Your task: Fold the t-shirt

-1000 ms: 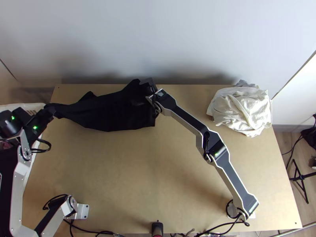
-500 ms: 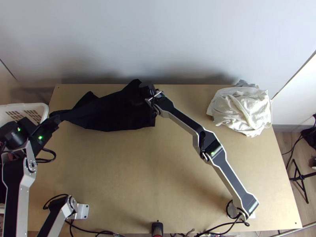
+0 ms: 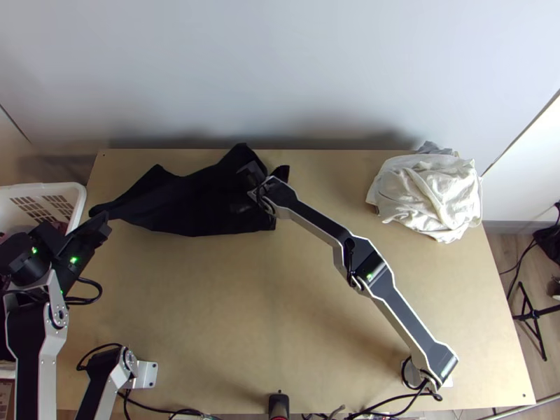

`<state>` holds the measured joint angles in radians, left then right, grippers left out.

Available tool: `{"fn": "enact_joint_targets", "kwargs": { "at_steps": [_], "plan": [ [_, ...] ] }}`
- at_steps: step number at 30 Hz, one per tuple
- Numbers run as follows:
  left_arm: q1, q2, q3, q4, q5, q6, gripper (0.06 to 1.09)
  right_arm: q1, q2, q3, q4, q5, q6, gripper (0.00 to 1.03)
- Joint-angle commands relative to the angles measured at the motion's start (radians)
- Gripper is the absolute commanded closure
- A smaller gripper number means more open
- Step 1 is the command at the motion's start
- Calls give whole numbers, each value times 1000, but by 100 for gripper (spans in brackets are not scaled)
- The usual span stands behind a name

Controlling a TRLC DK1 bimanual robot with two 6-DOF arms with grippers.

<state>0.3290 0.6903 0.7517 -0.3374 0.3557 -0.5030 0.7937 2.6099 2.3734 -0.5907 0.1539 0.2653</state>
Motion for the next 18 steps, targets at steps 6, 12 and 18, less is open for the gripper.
{"fn": "enact_joint_targets", "kwargs": {
  "at_steps": [6, 12, 18],
  "plan": [
    [10, -60, -3, -11, 0, 37, 101, 53, -143, -140, -371, -97, 14, 20],
    [12, -77, -3, -29, 0, 46, 101, 64, -292, -325, -366, -116, -15, 20],
    [12, -103, -32, -34, 0, 50, 101, 101, -412, -451, -333, -125, 0, 20]
  ]
}}
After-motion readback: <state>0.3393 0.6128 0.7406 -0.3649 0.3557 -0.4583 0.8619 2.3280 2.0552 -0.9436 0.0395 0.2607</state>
